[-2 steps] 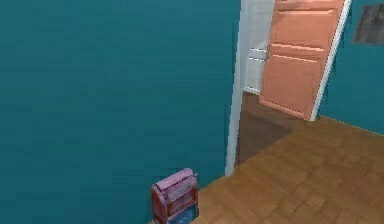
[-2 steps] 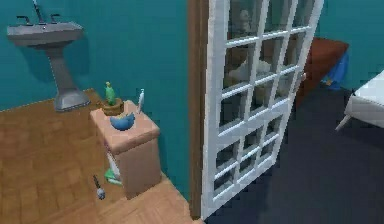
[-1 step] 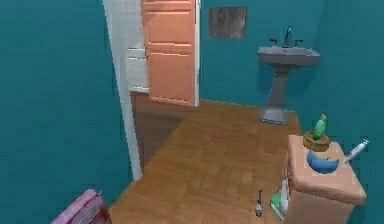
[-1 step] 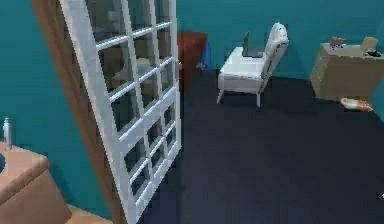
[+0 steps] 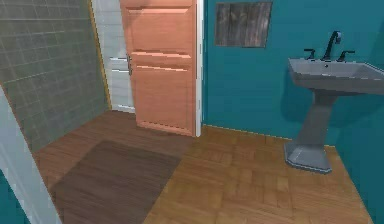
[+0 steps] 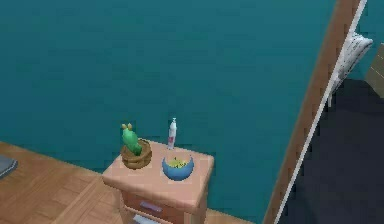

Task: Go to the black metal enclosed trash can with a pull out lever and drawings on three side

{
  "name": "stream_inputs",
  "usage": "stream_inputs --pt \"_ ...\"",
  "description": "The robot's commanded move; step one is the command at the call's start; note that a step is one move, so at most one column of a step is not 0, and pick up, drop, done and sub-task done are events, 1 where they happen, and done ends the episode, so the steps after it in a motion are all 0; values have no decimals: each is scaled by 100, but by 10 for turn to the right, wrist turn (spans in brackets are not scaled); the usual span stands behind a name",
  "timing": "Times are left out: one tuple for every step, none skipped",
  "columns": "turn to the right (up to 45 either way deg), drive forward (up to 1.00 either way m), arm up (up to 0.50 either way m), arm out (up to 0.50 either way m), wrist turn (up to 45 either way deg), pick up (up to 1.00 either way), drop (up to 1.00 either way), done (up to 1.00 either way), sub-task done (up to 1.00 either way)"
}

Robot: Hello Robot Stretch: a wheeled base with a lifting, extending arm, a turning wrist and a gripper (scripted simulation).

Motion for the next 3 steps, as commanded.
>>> stream_inputs --pt "60 0 0 0 0 0 0 0 0" --pt "0 55 0 0 0 0 0 0 0" --pt "-450 0 0 0 0 0 0 0 0"
